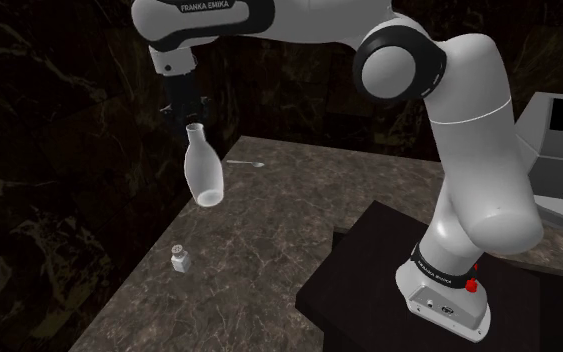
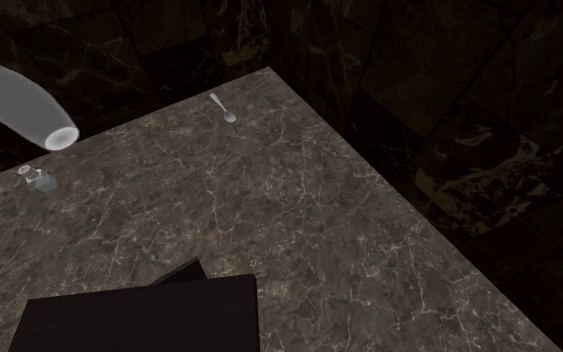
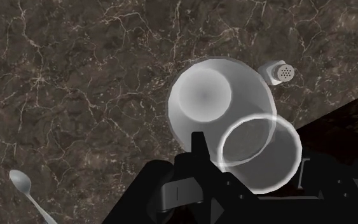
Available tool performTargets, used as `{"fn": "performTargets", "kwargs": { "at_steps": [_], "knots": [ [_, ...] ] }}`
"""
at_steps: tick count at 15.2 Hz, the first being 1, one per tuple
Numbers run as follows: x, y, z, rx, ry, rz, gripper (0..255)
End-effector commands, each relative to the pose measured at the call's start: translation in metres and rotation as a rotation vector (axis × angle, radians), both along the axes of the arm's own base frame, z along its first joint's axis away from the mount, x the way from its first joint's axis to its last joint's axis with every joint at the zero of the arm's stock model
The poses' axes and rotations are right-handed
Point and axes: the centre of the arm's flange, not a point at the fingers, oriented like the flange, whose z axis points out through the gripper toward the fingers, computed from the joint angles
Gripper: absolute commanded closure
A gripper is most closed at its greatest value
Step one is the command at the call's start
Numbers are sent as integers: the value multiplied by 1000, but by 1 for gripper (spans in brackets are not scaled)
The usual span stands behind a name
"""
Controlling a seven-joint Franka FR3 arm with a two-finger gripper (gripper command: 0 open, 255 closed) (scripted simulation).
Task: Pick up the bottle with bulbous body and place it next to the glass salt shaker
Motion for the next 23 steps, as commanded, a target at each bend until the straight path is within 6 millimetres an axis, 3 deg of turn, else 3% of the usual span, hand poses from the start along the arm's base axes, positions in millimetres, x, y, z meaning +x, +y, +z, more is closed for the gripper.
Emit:
{"fn": "performTargets", "kwargs": {
  "at_steps": [1,23],
  "knots": [
    [4,22,-7,0,-1,-1,255],
    [4,22,-123,0,-1,-1,255]
  ]
}}
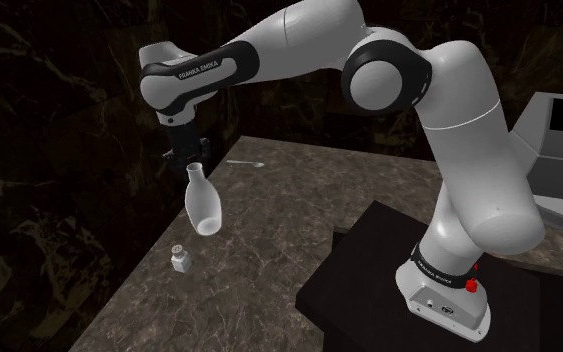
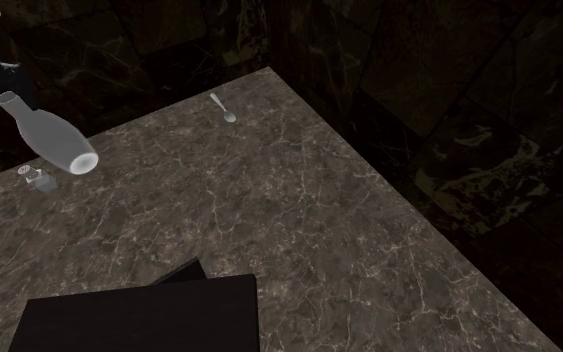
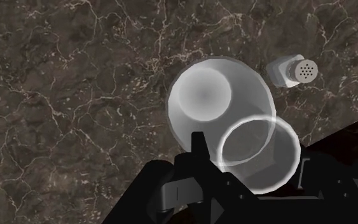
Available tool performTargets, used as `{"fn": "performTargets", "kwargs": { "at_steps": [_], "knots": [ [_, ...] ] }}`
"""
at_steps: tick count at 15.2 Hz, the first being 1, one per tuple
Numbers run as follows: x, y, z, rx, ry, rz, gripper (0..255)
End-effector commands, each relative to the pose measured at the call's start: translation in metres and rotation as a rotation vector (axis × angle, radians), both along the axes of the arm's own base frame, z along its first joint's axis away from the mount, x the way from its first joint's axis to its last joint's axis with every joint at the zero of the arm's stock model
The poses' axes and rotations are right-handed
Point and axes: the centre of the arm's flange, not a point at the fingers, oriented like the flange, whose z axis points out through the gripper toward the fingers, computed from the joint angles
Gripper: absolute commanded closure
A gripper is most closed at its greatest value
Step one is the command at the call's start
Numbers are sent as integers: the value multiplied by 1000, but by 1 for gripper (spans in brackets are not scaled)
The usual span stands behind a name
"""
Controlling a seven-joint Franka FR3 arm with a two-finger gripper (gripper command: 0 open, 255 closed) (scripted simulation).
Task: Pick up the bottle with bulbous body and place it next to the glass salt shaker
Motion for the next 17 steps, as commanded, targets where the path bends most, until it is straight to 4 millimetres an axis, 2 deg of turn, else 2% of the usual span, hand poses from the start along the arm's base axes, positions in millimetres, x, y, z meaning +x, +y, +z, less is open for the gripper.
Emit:
{"fn": "performTargets", "kwargs": {
  "at_steps": [1,7,14,15,17],
  "knots": [
    [-1,0,-10,0,-1,0,255],
    [-1,0,-42,0,-1,0,255],
    [-1,0,-42,0,-1,0,255],
    [-1,0,-42,0,-1,0,0],
    [-1,0,-42,0,-1,0,0]
  ]
}}
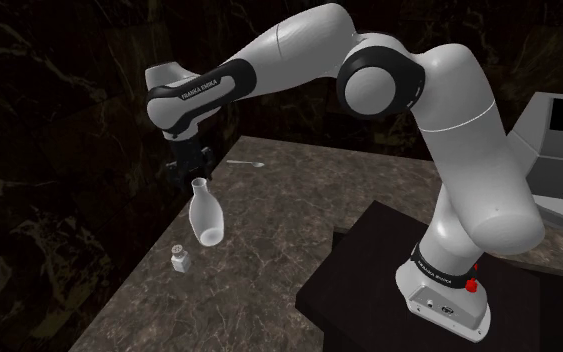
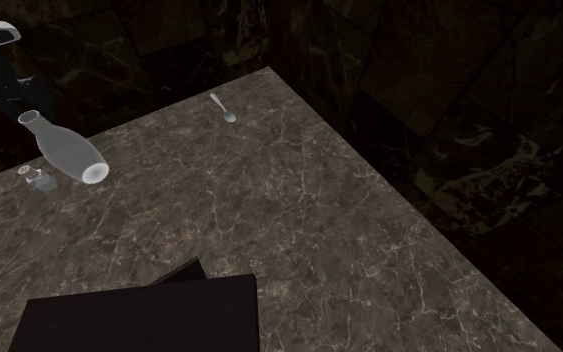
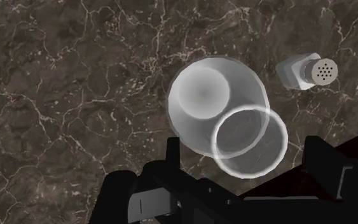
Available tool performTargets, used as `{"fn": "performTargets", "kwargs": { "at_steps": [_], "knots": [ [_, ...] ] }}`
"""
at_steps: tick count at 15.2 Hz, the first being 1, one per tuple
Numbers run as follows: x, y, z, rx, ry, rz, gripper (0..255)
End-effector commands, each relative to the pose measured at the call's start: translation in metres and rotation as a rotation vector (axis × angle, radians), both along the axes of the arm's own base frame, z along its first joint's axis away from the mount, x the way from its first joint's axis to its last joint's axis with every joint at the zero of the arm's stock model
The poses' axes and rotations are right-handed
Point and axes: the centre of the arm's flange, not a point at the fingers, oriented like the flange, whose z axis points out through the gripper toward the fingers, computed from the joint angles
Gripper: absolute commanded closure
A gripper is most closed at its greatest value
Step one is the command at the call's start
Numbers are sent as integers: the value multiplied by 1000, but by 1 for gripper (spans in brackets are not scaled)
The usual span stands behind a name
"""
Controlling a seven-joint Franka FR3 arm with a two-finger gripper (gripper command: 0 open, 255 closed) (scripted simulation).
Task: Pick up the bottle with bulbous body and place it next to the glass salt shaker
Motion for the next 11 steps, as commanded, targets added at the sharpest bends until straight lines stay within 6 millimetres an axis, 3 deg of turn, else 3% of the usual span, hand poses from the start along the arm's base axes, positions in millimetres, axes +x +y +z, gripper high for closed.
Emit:
{"fn": "performTargets", "kwargs": {
  "at_steps": [1,3,7,11],
  "knots": [
    [0,0,0,0,0,0,0],
    [0,0,0,0,0,0,0],
    [7,0,50,0,0,0,0],
    [7,0,50,0,0,0,0]
  ]
}}
